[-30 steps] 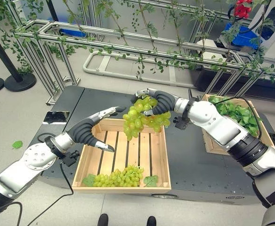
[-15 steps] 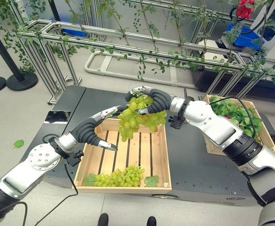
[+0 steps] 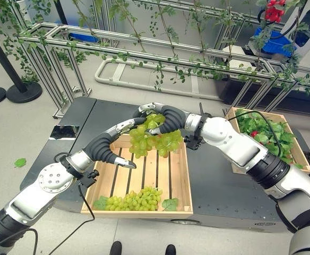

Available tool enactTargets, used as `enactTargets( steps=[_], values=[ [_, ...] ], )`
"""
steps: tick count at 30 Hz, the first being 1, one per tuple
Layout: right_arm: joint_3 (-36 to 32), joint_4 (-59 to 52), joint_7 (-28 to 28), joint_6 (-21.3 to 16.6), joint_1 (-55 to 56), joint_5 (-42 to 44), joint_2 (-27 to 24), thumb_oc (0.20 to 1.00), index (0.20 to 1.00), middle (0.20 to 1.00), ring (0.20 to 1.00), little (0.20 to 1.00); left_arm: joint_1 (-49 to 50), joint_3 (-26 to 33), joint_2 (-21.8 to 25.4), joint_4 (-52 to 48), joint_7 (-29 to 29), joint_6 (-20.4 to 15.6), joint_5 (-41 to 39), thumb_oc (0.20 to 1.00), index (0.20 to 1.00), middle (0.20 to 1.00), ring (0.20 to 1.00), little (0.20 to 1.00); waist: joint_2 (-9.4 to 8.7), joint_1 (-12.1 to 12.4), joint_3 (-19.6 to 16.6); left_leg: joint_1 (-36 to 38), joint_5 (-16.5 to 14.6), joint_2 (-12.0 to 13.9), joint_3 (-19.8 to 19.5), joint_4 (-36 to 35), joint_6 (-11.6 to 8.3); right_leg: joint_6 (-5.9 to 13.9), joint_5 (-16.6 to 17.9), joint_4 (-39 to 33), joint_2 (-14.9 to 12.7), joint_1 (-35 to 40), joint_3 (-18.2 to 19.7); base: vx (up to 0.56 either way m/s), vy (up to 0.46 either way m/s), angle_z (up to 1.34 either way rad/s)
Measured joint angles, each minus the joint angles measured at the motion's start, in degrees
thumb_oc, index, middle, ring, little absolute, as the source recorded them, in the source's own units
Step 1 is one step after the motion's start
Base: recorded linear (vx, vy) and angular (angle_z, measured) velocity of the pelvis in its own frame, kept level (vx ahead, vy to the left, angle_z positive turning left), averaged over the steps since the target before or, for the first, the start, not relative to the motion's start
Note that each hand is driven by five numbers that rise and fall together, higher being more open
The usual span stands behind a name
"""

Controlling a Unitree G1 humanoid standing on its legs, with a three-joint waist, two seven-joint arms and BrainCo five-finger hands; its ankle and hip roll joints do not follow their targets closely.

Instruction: Pick up the fruits from the basket on one side to the basket on the other side

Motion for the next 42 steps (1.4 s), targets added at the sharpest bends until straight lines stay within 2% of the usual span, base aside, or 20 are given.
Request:
enactTargets(
  steps=[7,15,20,25,33,36,42],
  values=[
    [-0.01,-0.41,0.0,-0.15,0.0,0.0,-0.9,0.2,0.2,0.2,0.2,0.2,1.35,0.27,-0.31,-0.02,0.01,-0.03,-0.04,1.0,1.0,1.0,1.0,1.0,0.0,-0.02,0.0,-0.01,0.0,-0.01,-0.05,0.02,0.0,0.0,0.0,0.0,-0.01,0.03,-0.12,0.0,0.0,0.0],
    [-0.67,-2.13,0.0,-0.68,0.25,0.0,-5.62,0.2,0.2,0.2,0.2,0.2,3.89,2.11,-0.31,-0.15,-0.09,-0.14,-0.15,1.0,1.0,1.0,1.0,1.0,0.01,-0.03,0.01,-0.15,0.0,-0.02,-0.16,0.01,0.0,0.01,-0.01,-0.03,-0.04,0.0,-0.3,0.0,0.0,0.0],
    [-4.53,-1.68,-0.09,-0.96,2.0,0.0,-8.41,0.2,0.2,0.2,0.2,0.2,4.56,2.72,0.3,-0.16,-0.4,-0.25,-0.85,1.0,1.0,1.0,1.0,1.0,0.01,-0.06,0.01,-0.74,0.0,-0.04,-0.18,0.16,0.0,0.02,-0.01,-0.04,-0.07,-0.47,-0.37,0.0,0.0,0.0],
    [-4.92,-0.65,-0.19,-1.37,3.19,0.0,-11.24,0.2,0.2,0.2,0.2,0.2,5.19,2.77,0.93,-0.16,-0.5,-0.28,-2.56,1.0,1.0,1.0,1.0,1.0,0.01,-0.03,0.01,-0.91,0.0,-0.08,-0.2,0.15,0.01,0.04,0.01,-0.05,-0.09,-0.64,-0.47,0.0,0.0,0.0],
    [-8.21,0.37,-0.71,-1.47,8.58,0.04,-13.15,0.2,0.2,0.2,0.2,0.2,5.21,2.79,1.31,-0.16,-0.5,-1.13,-2.86,1.0,1.0,1.0,1.0,1.0,-0.07,-0.17,0.21,-1.45,0.0,-0.08,-0.26,0.14,0.01,0.23,-0.12,-0.05,-0.1,-1.08,-0.55,0.0,0.0,0.0],
    [-11.58,-0.29,-0.73,-1.48,11.35,0.11,-13.54,0.2,0.2,0.2,0.2,0.2,5.55,3.36,1.31,-0.15,-0.48,-1.52,-2.86,1.0,1.0,1.0,1.0,1.0,-0.21,-0.12,1.14,-1.82,0.0,-0.1,-0.33,0.25,0.01,0.08,-0.02,-0.04,-0.11,-1.41,-0.58,0.0,0.0,0.0],
    [-11.67,-1.51,-0.64,-1.48,11.35,1.14,-13.55,0.2,0.2,0.2,0.2,0.2,5.99,4.89,1.0,-0.12,-0.24,-1.51,-2.71,1.0,1.0,1.0,1.0,1.0,-0.16,-0.5,1.47,-1.86,0.0,-0.15,-0.27,0.15,0.01,0.05,0.0,-0.28,-0.12,-1.46,-0.5,0.0,0.0,0.0]
  ],
)
